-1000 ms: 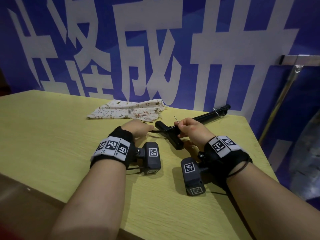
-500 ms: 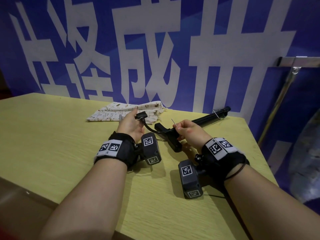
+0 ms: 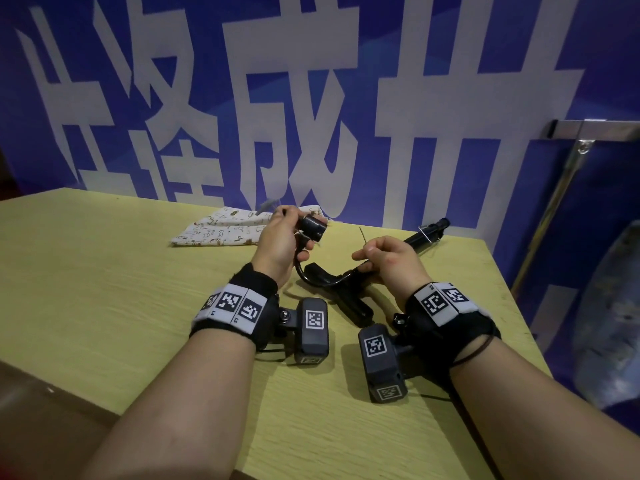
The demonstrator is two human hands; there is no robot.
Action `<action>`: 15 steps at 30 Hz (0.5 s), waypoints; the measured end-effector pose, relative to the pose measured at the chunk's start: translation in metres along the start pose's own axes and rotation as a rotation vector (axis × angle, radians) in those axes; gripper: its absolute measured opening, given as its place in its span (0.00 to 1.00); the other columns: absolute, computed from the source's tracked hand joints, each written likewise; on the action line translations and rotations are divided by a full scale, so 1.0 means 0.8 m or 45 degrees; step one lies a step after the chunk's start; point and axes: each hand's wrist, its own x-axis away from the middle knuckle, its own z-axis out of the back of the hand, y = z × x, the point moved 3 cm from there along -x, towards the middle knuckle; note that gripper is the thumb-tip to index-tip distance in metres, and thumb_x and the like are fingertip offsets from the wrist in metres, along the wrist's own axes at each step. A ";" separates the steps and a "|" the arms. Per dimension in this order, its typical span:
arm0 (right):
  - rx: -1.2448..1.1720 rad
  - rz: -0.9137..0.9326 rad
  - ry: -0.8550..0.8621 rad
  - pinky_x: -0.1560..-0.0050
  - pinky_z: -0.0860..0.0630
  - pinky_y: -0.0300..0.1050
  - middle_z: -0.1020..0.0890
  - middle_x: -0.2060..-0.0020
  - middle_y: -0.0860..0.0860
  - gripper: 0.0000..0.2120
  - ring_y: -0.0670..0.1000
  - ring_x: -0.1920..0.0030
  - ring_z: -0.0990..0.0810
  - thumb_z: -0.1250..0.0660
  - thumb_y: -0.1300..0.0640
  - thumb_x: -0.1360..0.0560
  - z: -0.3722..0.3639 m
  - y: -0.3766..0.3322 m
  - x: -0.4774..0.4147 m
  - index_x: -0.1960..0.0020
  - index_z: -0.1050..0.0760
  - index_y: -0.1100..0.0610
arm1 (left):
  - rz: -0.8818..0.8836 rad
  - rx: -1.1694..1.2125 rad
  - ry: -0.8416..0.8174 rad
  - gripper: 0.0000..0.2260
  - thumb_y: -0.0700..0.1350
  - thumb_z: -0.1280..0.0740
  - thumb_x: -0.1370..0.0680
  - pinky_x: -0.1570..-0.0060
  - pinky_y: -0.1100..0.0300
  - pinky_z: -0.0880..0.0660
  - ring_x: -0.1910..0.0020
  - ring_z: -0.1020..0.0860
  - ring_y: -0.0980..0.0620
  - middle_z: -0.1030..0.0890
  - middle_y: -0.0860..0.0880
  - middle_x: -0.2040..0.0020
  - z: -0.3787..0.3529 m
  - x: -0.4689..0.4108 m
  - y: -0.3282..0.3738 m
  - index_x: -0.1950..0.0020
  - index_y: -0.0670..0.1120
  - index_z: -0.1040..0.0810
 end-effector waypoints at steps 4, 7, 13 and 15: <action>-0.050 0.085 0.089 0.58 0.25 0.42 0.19 0.62 0.52 0.07 0.49 0.63 0.22 0.39 0.65 0.22 0.004 -0.007 0.004 0.57 0.25 0.58 | -0.039 -0.163 -0.039 0.21 0.62 0.54 0.17 0.76 0.65 0.35 0.73 0.28 0.54 0.16 0.43 0.55 -0.005 0.006 0.005 0.57 0.50 0.31; -0.073 0.123 0.140 0.59 0.24 0.41 0.20 0.64 0.53 0.06 0.49 0.64 0.22 0.37 0.65 0.23 0.004 -0.013 0.007 0.58 0.23 0.60 | -0.065 -0.188 -0.060 0.23 0.61 0.55 0.17 0.72 0.64 0.32 0.65 0.23 0.51 0.15 0.45 0.60 -0.006 0.008 0.007 0.60 0.49 0.31; -0.078 0.186 0.218 0.53 0.21 0.44 0.18 0.64 0.53 0.03 0.50 0.60 0.18 0.32 0.64 0.27 0.005 -0.022 0.013 0.59 0.22 0.59 | -0.087 -0.160 -0.226 0.21 0.55 0.52 0.15 0.44 0.48 0.28 0.51 0.21 0.45 0.16 0.42 0.59 -0.011 0.006 0.004 0.61 0.48 0.30; -0.048 0.196 0.232 0.52 0.21 0.45 0.18 0.65 0.52 0.03 0.50 0.60 0.19 0.31 0.64 0.28 0.005 -0.025 0.014 0.60 0.21 0.60 | -0.048 -0.127 -0.284 0.19 0.53 0.51 0.15 0.43 0.47 0.29 0.47 0.21 0.43 0.16 0.40 0.54 -0.012 0.005 0.002 0.60 0.47 0.28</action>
